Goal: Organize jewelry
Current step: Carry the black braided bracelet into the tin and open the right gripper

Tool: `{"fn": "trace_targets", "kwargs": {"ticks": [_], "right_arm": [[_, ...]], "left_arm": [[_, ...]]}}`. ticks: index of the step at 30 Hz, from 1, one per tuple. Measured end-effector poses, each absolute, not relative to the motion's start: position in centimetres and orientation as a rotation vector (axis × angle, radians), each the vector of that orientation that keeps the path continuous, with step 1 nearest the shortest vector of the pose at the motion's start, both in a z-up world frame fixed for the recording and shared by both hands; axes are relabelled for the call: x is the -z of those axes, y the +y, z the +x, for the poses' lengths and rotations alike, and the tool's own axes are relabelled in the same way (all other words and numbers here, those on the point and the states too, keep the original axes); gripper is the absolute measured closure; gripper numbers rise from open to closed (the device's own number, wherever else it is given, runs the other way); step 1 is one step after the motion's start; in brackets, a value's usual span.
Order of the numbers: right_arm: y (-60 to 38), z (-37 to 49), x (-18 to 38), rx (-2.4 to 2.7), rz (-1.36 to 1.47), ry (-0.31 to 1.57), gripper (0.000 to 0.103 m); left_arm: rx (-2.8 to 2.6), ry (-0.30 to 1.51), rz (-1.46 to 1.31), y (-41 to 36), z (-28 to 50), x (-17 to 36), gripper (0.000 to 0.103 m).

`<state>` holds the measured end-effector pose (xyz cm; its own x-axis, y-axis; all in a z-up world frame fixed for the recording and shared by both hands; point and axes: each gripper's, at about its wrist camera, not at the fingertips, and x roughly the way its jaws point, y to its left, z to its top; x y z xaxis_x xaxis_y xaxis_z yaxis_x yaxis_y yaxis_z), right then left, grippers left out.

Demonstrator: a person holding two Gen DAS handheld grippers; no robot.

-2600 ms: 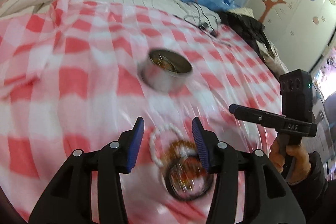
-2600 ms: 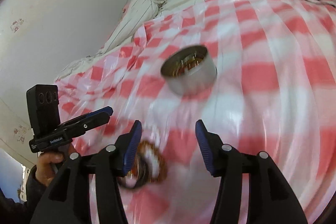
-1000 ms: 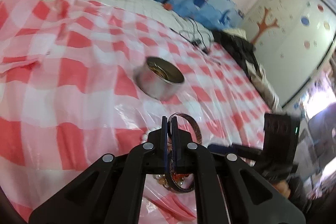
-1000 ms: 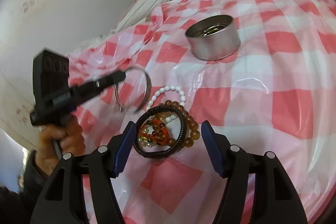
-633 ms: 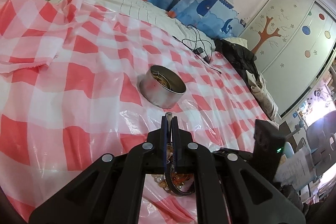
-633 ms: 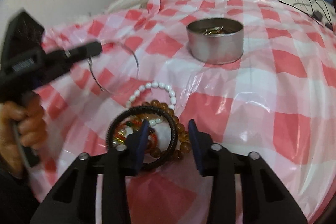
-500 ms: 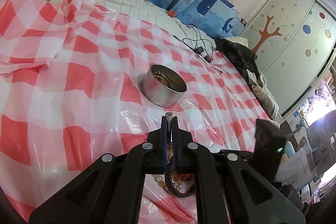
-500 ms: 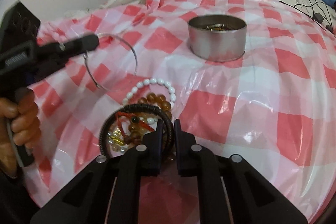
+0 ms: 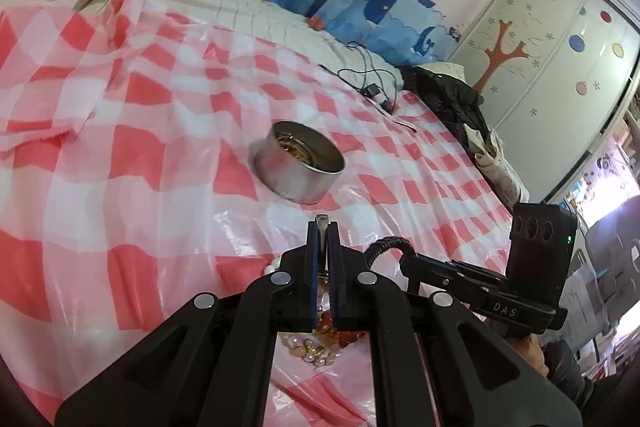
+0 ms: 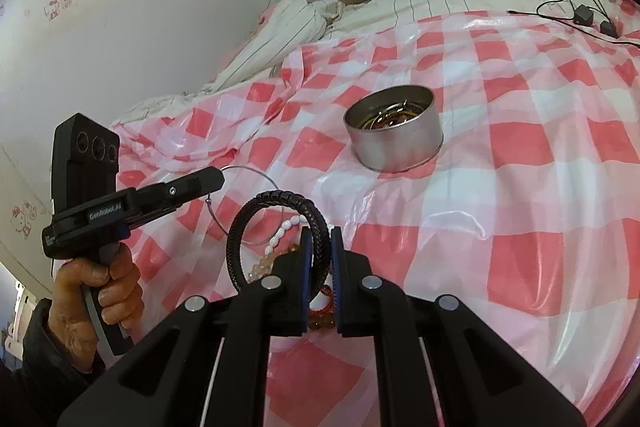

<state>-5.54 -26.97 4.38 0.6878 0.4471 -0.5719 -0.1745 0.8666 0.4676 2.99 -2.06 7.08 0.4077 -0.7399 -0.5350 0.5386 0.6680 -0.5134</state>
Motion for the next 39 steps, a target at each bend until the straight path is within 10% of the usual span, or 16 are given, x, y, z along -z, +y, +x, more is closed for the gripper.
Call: {"fn": "trace_targets", "kwargs": {"ticks": [39], "right_arm": [[-33.9,6.4,-7.9,-0.173,0.297,0.708,0.093]], "left_arm": [[0.800,0.859,-0.076,-13.9,15.6,-6.8,0.099]]}}
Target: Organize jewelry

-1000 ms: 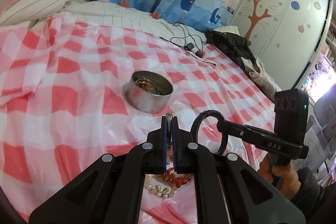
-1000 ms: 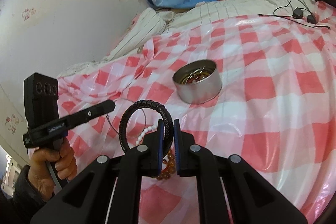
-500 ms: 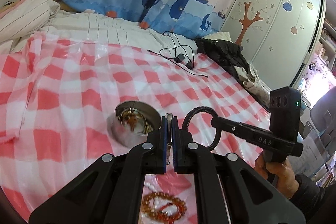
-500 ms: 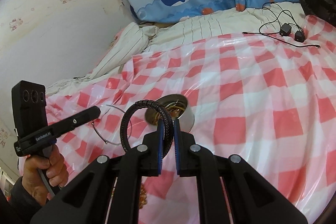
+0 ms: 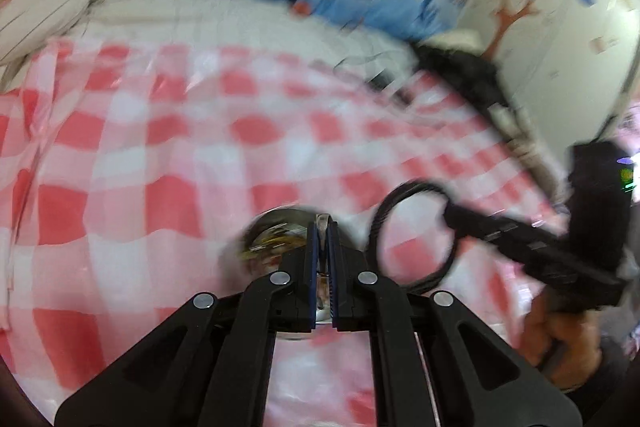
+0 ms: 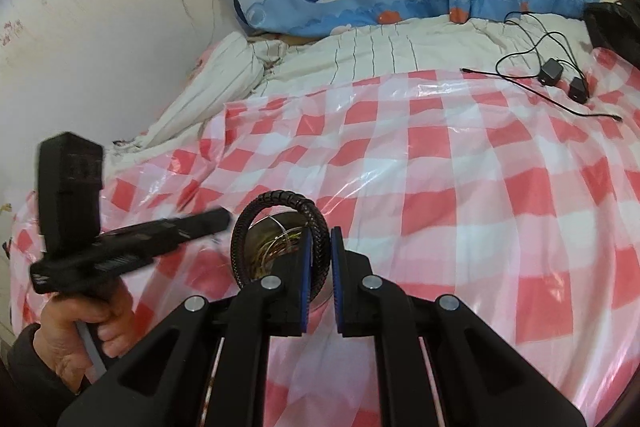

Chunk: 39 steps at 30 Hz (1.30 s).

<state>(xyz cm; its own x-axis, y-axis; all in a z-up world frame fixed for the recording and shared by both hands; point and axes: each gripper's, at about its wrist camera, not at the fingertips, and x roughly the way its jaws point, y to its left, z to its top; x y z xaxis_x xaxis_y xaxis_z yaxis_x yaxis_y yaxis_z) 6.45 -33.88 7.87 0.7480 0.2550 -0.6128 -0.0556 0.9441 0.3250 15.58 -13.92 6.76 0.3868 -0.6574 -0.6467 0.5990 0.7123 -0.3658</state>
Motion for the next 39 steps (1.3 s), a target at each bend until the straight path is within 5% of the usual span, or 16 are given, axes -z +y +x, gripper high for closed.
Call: {"fn": "trace_targets", "kwargs": {"ticks": [9,12,16,24,30,39], "right_arm": [[-29.8,11.0,-5.1,-0.233,0.217,0.857,0.092],[-29.4,10.7,-4.6,-0.198,0.200,0.870,0.072],[-30.8,8.0,-6.5,-0.192,0.246,0.812,0.067],[-31.6,-2.8,-6.8,-0.229,0.368,0.756,0.047],[-29.7,-5.1,-5.4,-0.256,0.369,0.796,0.047],[-26.8,-4.0,-3.2,-0.290,0.244,0.885,0.047]], "left_arm": [[0.707,0.840,-0.043,-9.7,15.4,-8.2,0.093],[0.706,0.826,-0.061,-7.9,13.9,-8.7,0.087],[0.703,0.822,-0.068,-6.9,11.3,-8.7,0.080],[0.651,0.770,0.006,-5.8,3.5,-8.0,0.044],[0.632,0.808,0.014,-5.3,2.7,-7.2,0.031],[0.623,0.829,0.096,-5.8,3.1,-6.7,0.029]]}}
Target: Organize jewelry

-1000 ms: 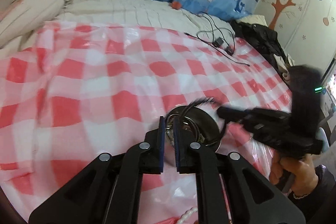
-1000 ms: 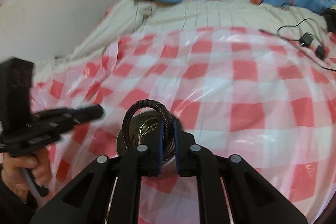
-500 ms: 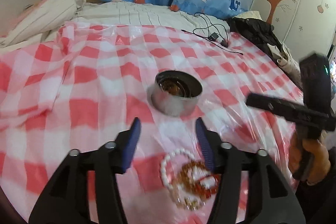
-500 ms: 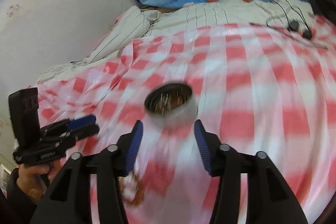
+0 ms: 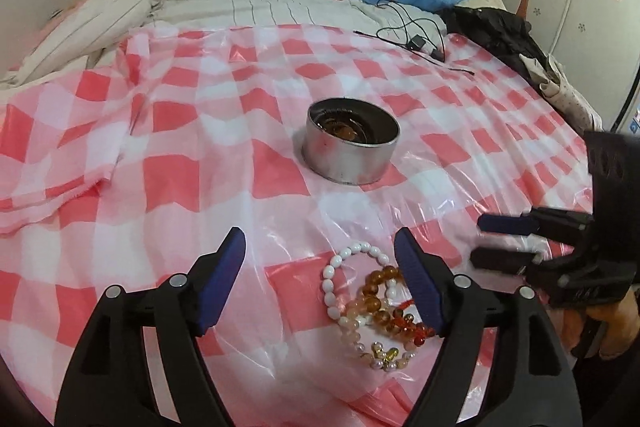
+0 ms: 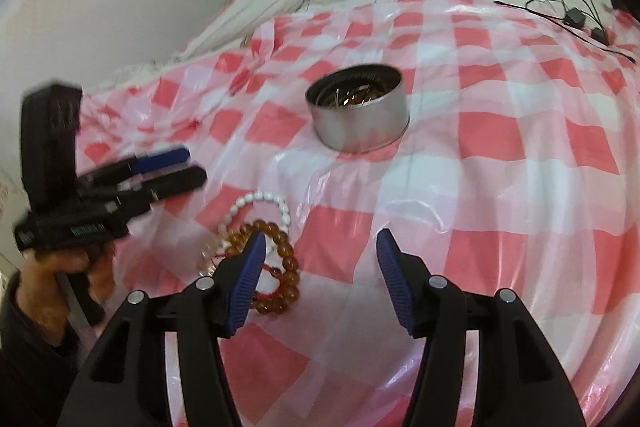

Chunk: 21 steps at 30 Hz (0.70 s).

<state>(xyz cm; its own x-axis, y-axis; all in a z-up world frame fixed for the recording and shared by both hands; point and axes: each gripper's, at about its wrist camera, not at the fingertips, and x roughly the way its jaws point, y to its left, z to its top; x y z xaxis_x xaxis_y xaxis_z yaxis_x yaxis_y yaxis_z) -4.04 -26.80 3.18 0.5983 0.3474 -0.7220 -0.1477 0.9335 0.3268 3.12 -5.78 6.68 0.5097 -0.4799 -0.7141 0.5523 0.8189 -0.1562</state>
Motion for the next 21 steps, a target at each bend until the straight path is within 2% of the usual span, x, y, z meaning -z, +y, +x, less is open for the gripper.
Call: {"fn": "trace_targets", "kwargs": {"ticks": [3,10,21], "right_arm": [[-25.2,-3.5,-2.7,-0.285,0.160,0.899,0.047],[-22.0,-2.7,-1.3,-0.243,-0.027,0.916,0.043],[-22.3,-2.4,-1.2,-0.233,-0.011,0.911,0.039]], "left_arm": [[0.610,0.821,0.090,-5.6,3.2,-6.9,0.025],[0.614,0.811,0.081,-5.7,3.1,-7.2,0.024],[0.611,0.810,0.115,-6.3,2.8,-7.0,0.023]]}}
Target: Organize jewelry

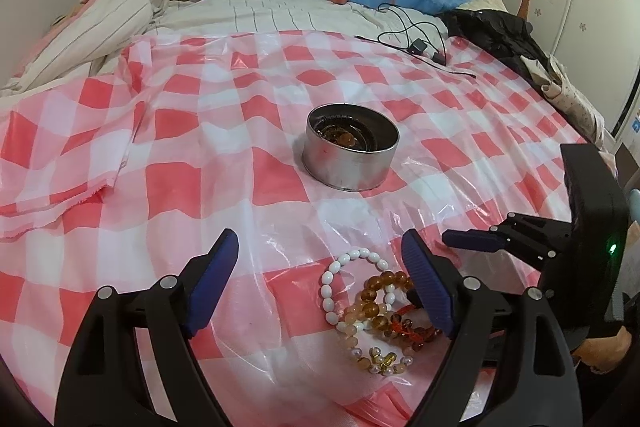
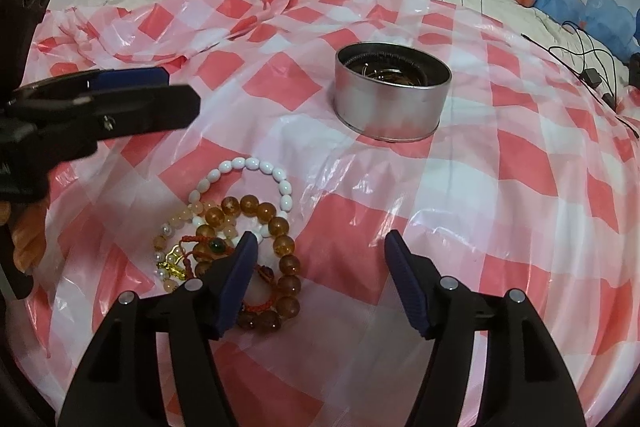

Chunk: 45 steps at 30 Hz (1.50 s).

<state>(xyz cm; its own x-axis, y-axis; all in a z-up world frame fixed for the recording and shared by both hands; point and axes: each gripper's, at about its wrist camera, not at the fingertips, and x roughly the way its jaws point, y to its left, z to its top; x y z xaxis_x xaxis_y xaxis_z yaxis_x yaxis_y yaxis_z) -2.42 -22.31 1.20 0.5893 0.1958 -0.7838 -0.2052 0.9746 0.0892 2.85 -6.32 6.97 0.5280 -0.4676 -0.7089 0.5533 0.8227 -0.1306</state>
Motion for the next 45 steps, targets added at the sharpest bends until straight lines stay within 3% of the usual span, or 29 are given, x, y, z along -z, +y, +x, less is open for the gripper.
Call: {"fn": "trace_targets", "kwargs": {"ticks": [23,33,40,45], "right_arm": [[-24.6,-1.3,-0.3,-0.053,-0.020,0.944,0.029],[-28.0,-1.7,-1.5,-0.024,0.099,0.919,0.026],[-33.4,-2.2,-1.3,-0.255,0.667,0.834,0.026],[-36.3,-2.5,0.4,-0.266,0.913,0.817,0.026]], "left_arm": [[0.592,0.778,0.212,-7.1,2.2,-7.0,0.020],[0.558,0.781,0.172,-6.2,3.0,-7.1,0.019],[0.721,0.772,0.092,-6.6,2.4,-7.7,0.019],[0.903,0.801,0.246,-10.4,0.0,-6.3,0.019]]}}
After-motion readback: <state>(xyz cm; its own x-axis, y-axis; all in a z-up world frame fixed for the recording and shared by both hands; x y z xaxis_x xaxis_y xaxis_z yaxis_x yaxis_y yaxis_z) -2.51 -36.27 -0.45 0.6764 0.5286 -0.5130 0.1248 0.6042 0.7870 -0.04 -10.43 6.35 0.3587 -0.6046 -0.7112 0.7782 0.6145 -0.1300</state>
